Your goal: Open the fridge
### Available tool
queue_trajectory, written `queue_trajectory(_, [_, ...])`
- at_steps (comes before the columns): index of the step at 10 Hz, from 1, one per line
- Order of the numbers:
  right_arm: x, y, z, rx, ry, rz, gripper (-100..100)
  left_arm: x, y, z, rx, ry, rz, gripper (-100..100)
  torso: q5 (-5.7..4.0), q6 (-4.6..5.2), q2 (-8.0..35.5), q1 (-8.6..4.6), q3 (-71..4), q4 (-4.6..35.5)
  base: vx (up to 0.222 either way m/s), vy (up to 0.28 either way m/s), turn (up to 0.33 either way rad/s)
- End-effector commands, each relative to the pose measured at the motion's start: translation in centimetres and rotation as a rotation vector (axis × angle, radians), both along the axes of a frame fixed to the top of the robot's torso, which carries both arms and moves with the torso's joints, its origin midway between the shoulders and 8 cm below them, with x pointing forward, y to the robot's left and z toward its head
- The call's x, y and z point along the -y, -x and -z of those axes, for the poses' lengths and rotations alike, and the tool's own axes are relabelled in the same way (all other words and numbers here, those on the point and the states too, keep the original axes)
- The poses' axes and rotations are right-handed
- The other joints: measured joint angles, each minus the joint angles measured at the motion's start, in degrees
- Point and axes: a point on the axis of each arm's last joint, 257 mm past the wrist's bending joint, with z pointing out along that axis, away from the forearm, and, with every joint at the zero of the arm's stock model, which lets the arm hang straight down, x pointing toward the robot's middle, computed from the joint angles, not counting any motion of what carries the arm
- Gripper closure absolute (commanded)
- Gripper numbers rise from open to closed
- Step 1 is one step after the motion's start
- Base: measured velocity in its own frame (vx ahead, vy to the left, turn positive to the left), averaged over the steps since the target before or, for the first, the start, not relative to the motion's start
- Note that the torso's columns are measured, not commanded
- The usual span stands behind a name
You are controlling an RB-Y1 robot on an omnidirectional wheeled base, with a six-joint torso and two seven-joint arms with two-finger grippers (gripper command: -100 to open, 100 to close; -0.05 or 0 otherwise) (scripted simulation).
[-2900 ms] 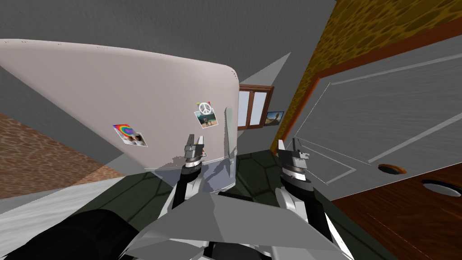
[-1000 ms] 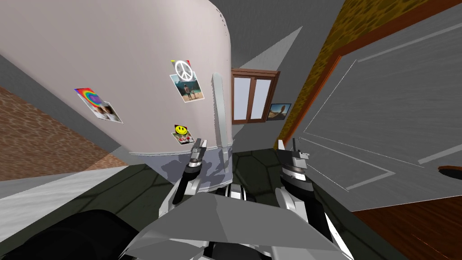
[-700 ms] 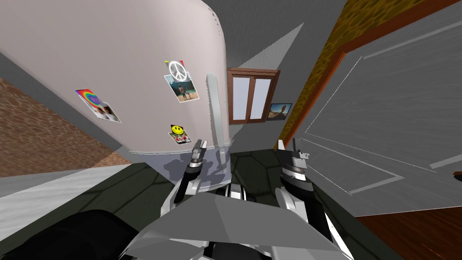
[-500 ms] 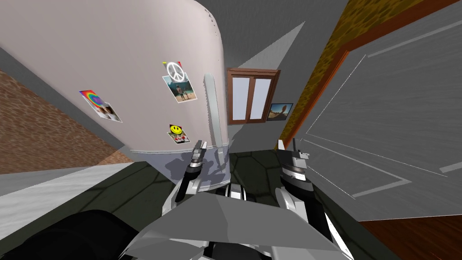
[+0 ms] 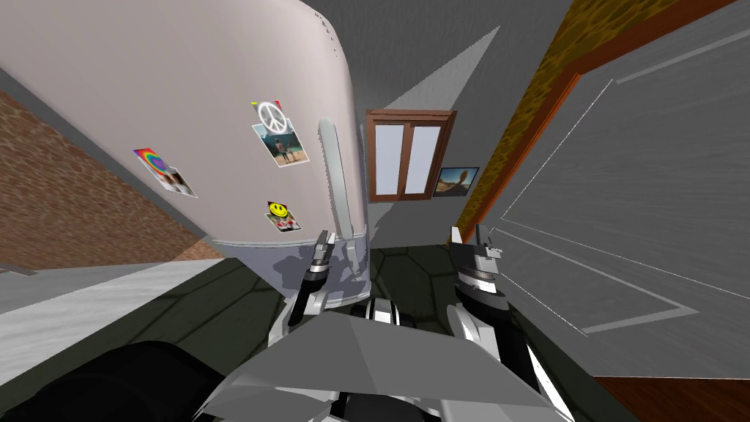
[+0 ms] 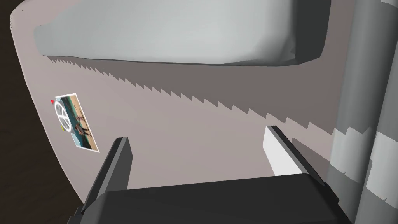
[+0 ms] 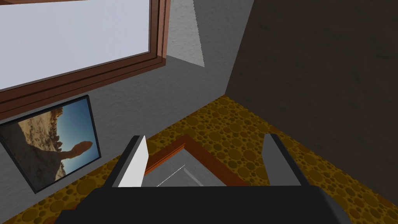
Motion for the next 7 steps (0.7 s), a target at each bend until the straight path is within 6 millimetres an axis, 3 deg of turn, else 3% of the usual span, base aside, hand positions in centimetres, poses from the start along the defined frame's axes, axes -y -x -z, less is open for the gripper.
queue_trajectory(1, [0.0, 0.0, 0.0, 0.0, 0.0, 0.0, 0, -0.7, -0.4, 1.3, -0.015, 0.012, -0.014, -100, 0.0, 0.0, -0.01, 0.0, -0.01, 0.0, 0.007, -0.1, 0.062])
queue_trajectory(7, [0.0, 0.0, 0.0, 0.0, 0.0, 0.0, 0, -2.5, -1.1, 4.5, -0.054, 0.046, -0.05, -100, 0.0, 0.0, -0.01, -0.02, -0.01, -0.01, 0.011, -0.109, 0.063])
